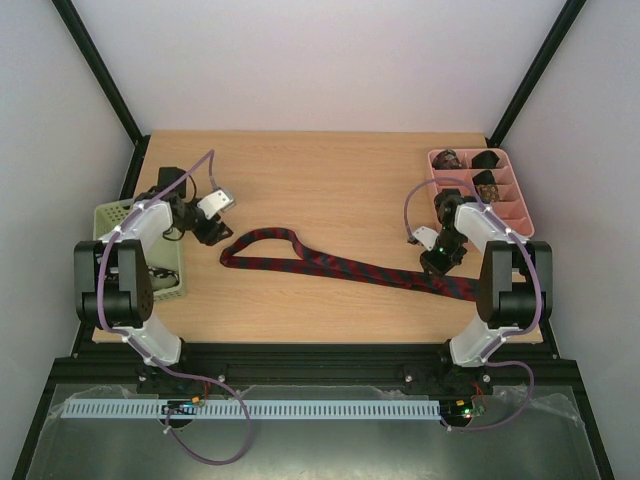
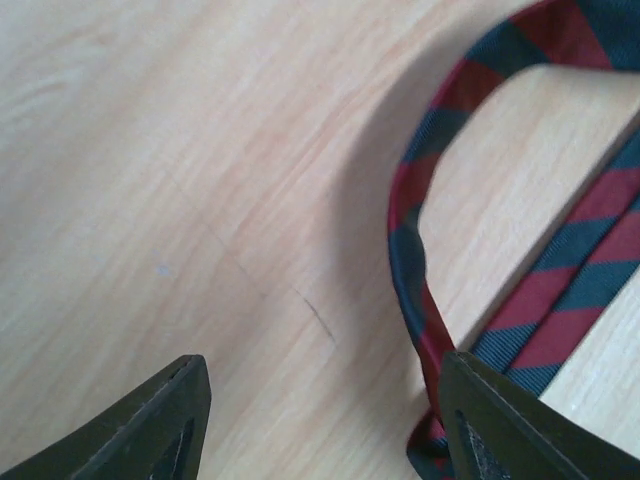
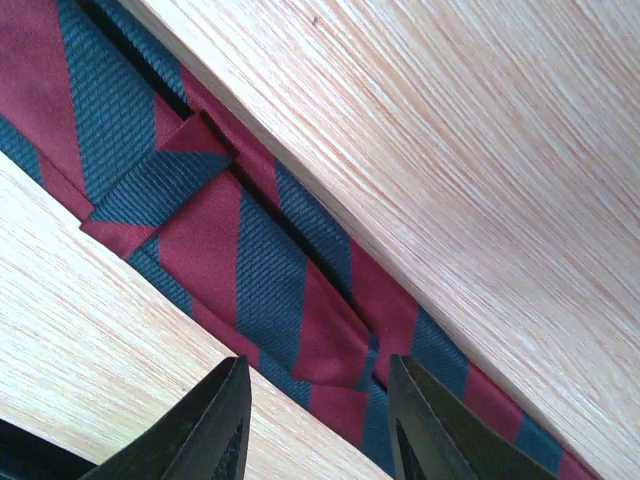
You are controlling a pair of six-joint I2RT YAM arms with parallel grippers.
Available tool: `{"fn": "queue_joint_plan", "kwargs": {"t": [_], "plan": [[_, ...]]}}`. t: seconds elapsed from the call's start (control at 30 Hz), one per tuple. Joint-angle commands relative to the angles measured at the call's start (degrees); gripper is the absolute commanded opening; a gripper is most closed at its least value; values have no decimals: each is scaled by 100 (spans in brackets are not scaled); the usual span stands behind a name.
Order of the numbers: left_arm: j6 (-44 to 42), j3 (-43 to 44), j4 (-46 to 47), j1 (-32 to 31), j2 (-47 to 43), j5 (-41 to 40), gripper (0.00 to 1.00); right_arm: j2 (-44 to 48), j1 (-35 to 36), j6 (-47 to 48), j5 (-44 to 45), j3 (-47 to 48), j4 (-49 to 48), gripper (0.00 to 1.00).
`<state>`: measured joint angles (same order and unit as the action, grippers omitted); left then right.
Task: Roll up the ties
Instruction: Flatten out the tie at the center of the board.
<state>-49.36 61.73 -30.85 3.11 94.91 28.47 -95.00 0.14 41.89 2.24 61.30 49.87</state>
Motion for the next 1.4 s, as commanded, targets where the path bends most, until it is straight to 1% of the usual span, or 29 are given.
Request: {"fn": "queue_joint_plan", "kwargs": {"t": [0.0,0.07,0.2,0.37,0.47,0.53,0.63,0.73,0.9,1.07,1.2,1.27,1.37], "plan": [[479,143,370,44,-237,368,66,7,-24,-508,-273,-57,560,39],[564,198,380,36,-234,439,67,27,-23,-572,-63,-264,341,38],[653,277,392,6,-204,484,68,-117,-26,-698,71,-428,88,38],[618,247,404,-12,-193,402,68,-340,-23,-781,398,-660,-400,32],[544,219,392,-13,-210,360,68,-364,-19,-753,469,-644,-406,18],[479,203,364,-13,-212,370,67,-341,-23,-740,472,-582,-340,11],[387,207,328,-8,-181,378,67,-256,-25,-714,415,-409,-114,5],[336,239,277,-13,-113,419,66,-124,-23,-645,393,-237,134,2],[0,450,-178,-97,94,561,64,183,-23,-364,715,-193,428,1],[-458,676,-925,-423,420,685,64,398,-23,-106,1147,-425,309,5],[-316,621,-825,-618,648,567,63,335,-85,-121,1231,-561,147,2],[-95,612,-591,-660,756,355,62,321,-146,-111,1268,-602,86,1],[5,696,-457,-684,951,117,62,331,-242,-48,1341,-656,-47,1]]}}
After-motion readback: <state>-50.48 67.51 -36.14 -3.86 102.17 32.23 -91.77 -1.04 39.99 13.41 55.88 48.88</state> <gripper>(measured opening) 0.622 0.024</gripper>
